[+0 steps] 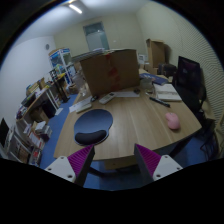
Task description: Arrange mouse
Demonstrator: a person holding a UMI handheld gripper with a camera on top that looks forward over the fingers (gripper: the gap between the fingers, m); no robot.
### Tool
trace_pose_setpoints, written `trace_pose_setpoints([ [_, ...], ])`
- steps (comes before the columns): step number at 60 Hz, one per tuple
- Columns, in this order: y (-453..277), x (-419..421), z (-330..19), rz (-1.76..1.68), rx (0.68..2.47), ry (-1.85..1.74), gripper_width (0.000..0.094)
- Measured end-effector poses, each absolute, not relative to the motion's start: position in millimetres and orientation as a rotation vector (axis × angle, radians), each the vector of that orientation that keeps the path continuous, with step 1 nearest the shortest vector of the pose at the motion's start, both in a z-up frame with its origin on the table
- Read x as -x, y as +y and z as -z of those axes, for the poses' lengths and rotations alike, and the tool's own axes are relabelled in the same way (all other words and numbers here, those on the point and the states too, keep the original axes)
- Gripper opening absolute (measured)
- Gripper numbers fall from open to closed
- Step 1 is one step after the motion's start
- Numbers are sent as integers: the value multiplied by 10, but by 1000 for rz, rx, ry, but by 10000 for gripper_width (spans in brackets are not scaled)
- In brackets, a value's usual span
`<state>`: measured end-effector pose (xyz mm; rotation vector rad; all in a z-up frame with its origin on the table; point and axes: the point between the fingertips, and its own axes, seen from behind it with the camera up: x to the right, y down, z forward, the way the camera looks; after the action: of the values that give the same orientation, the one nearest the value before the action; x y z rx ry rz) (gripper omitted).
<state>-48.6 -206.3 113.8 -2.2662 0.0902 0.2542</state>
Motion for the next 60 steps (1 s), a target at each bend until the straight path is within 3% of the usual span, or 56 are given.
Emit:
trace_pose_setpoints([
  [19, -1737, -818, -846, -123, 2249, 132, 817],
  [31, -1066, -1807, -411, -16, 2198, 82, 818],
  [45, -462, -2236, 147, -51, 2181, 94, 826],
  [48, -350, -2251, 134, -33, 2138, 71, 807],
  [54, -240, -2287, 139, -21, 2086, 57, 508],
  [60, -254, -2300, 145, 4, 2066, 76, 475],
])
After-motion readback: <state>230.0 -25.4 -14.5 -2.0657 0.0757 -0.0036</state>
